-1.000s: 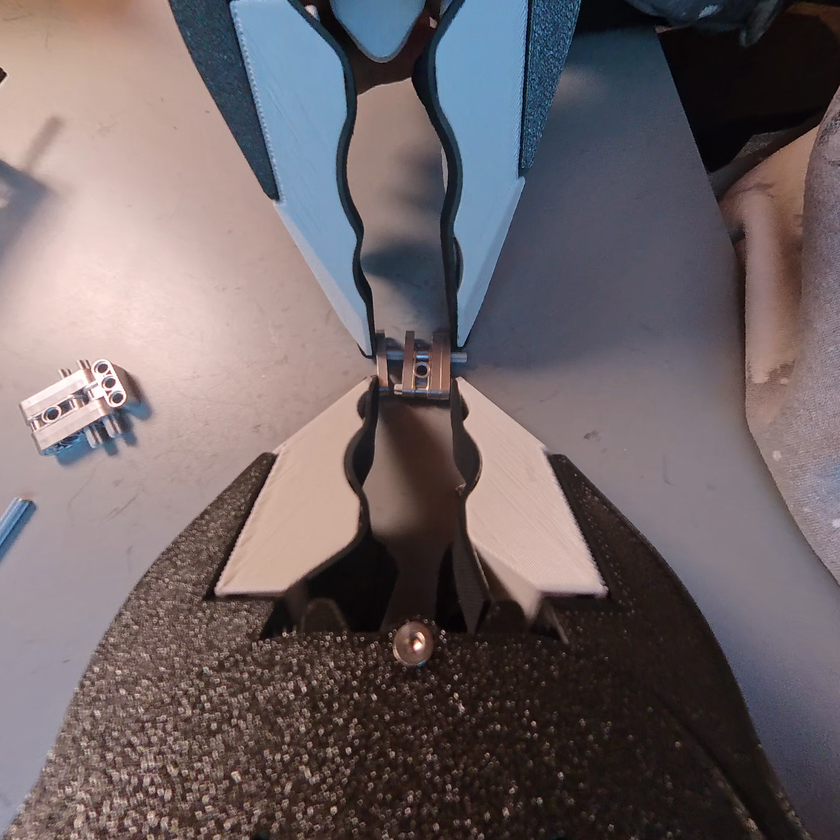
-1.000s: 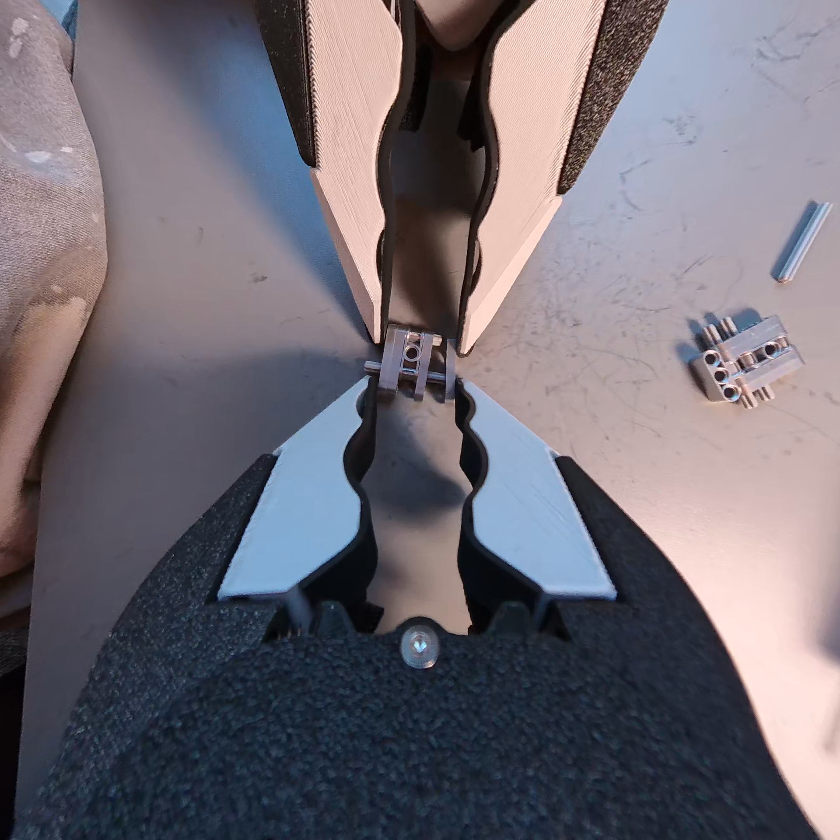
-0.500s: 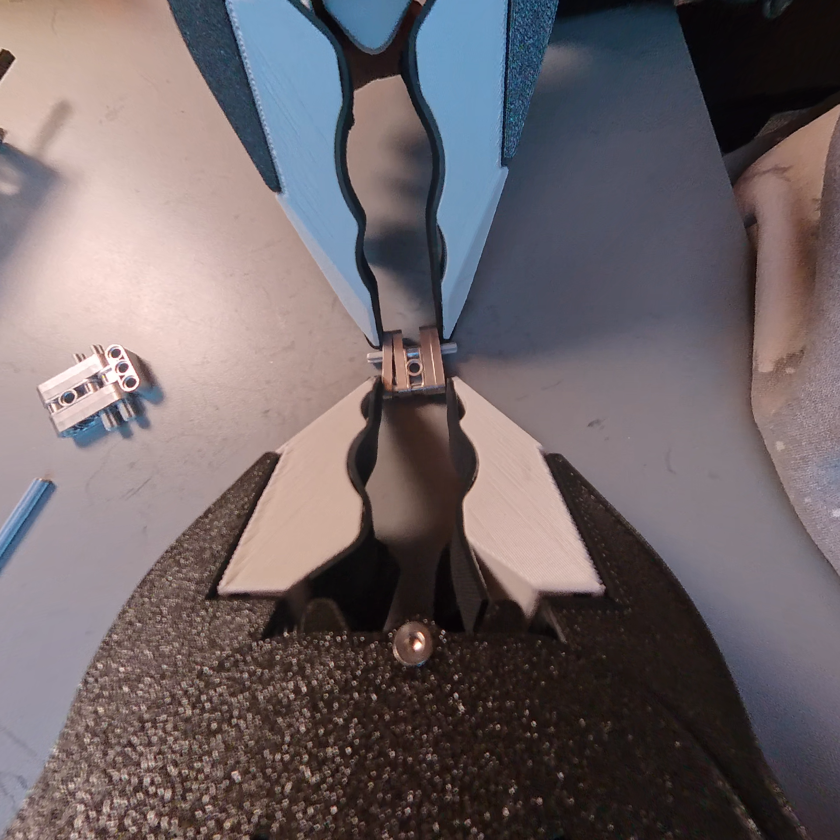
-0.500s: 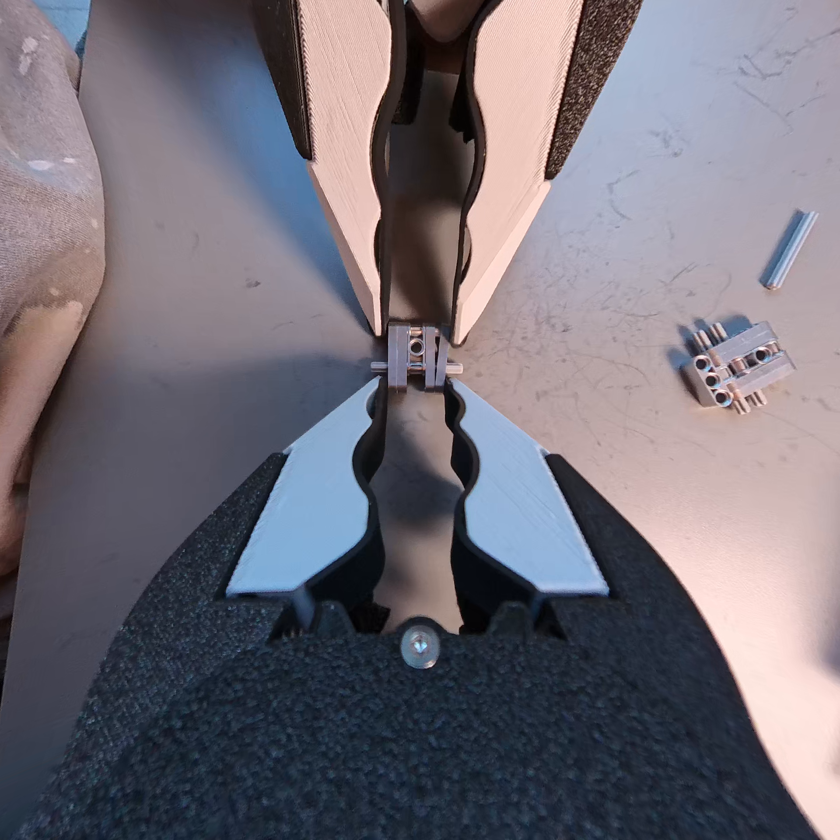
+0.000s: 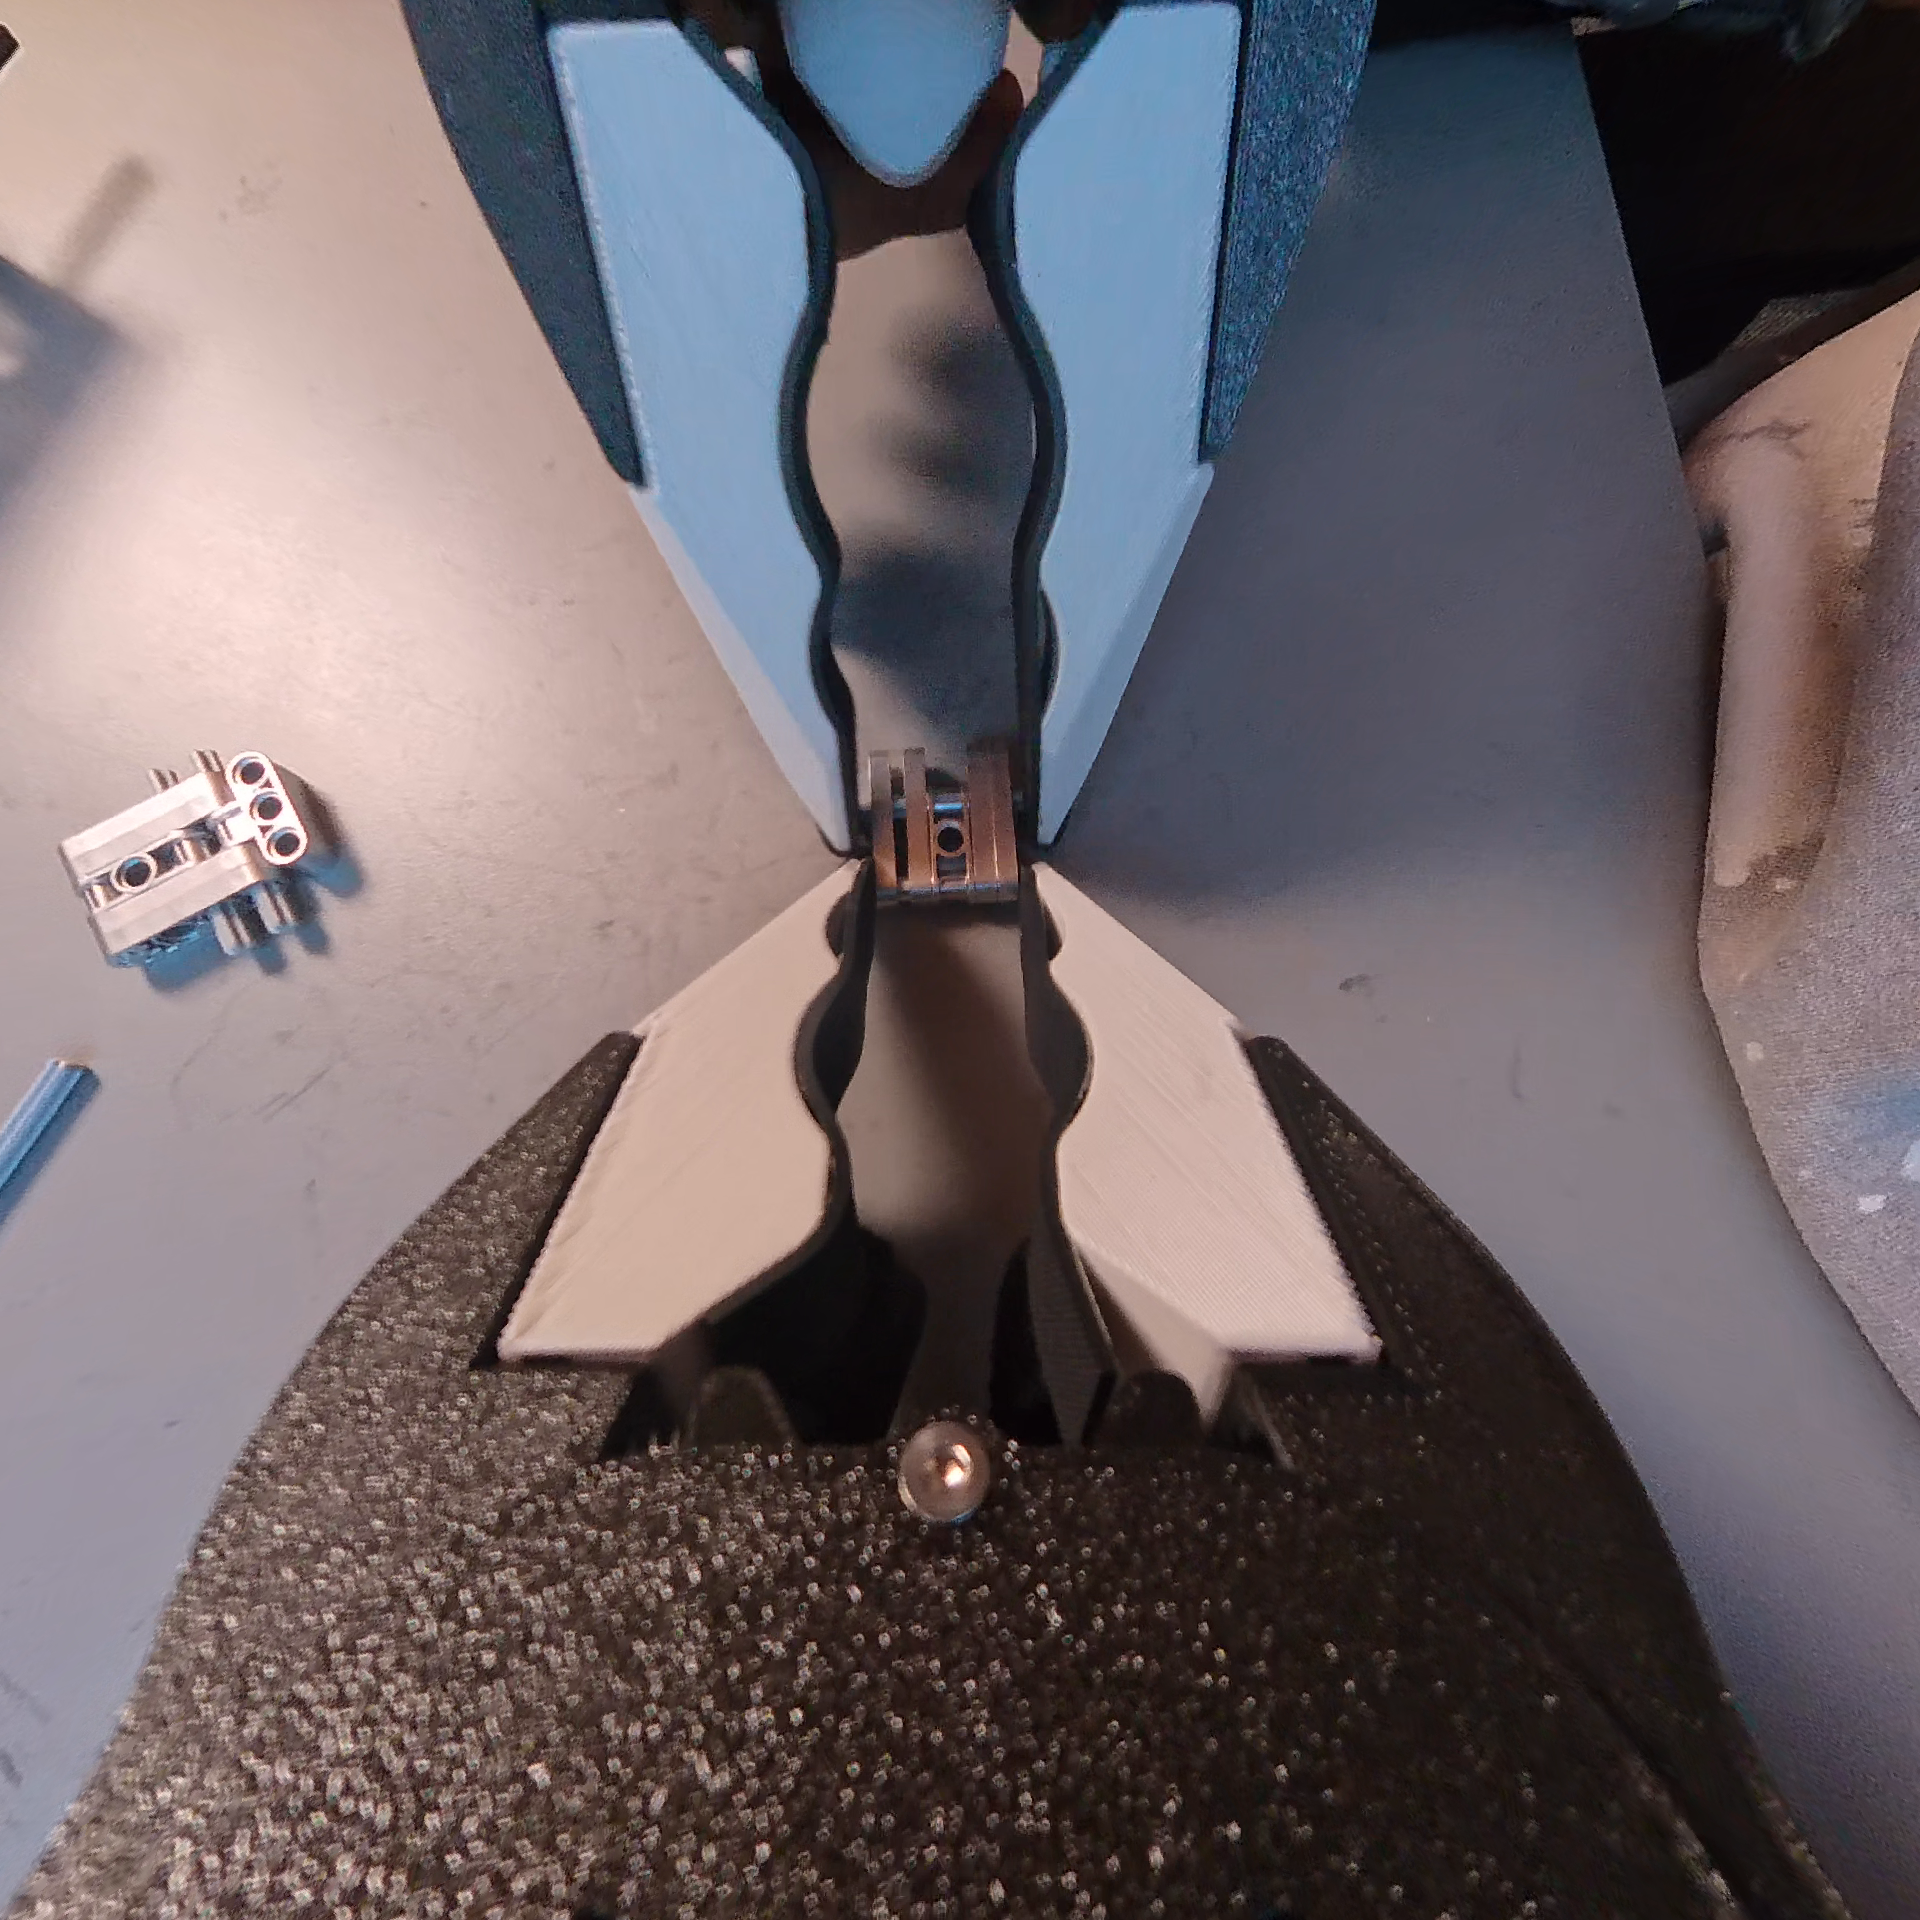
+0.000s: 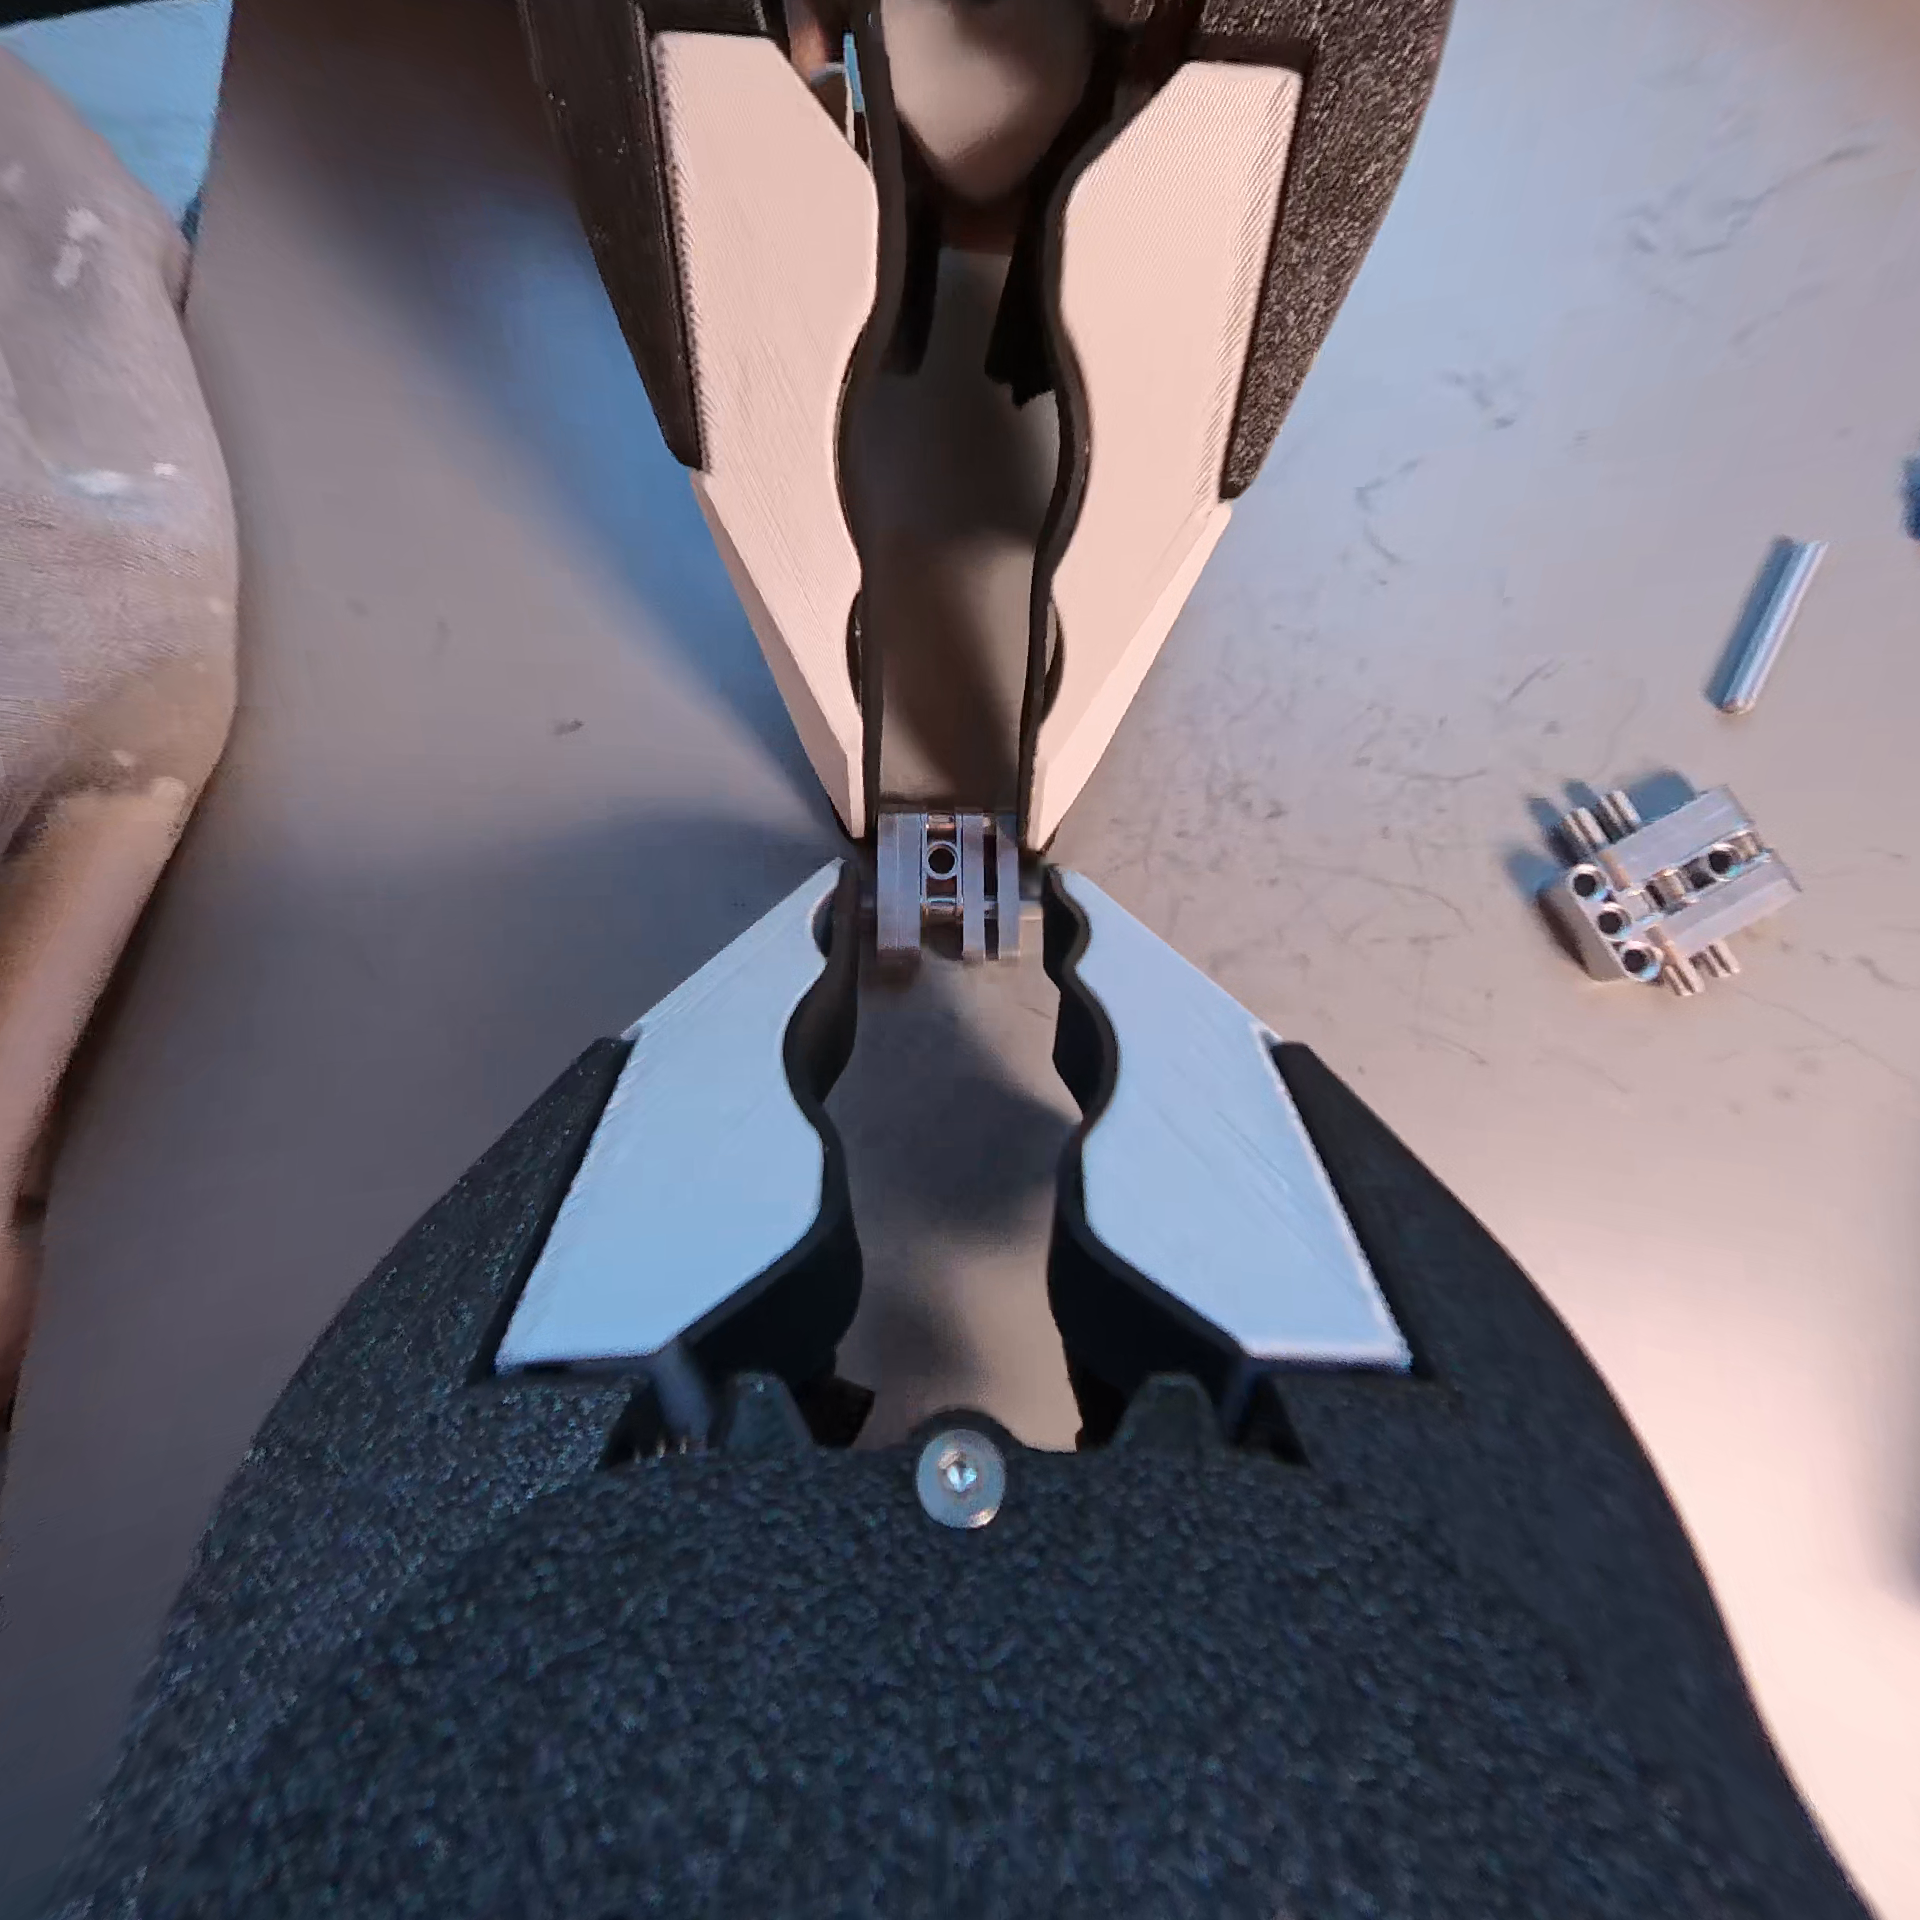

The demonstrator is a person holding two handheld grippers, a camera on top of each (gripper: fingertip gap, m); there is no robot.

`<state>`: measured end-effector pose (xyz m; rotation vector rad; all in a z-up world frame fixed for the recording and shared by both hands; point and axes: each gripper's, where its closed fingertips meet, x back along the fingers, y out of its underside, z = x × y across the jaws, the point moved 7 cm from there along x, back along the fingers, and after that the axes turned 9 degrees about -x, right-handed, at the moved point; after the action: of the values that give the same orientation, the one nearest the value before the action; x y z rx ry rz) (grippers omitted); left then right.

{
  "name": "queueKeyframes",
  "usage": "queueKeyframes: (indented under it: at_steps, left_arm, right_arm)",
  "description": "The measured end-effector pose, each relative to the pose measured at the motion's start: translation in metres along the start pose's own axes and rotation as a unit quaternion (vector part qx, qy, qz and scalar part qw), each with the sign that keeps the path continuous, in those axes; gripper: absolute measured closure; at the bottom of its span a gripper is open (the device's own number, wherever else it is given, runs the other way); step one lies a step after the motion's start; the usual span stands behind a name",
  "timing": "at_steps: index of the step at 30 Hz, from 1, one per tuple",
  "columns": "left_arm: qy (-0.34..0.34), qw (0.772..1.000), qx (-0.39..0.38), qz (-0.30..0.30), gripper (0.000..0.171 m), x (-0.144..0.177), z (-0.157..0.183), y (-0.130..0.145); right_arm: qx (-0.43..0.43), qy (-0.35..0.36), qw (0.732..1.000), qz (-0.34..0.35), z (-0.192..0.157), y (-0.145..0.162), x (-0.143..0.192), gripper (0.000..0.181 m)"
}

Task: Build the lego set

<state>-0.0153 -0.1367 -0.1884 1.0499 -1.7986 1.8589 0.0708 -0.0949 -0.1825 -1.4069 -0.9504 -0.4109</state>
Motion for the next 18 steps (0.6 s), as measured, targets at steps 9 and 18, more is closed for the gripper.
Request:
queueKeyframes:
  at_steps: [9,18]
  left_arm:
    - [-0.017,1.000,0.009,-0.020,0.144,0.0010,-0.0009,-0.0015]
    - [-0.026,0.999,0.029,-0.036,0.148,0.0017,-0.0003,-0.0030]
  right_arm:
    - [0.000,0.013,1.000,-0.009,-0.0003,-0.0011,-0.0023,0.158]
    - [0.001,0.012,1.000,-0.009,0.0003,-0.0025,-0.0032,0.159]
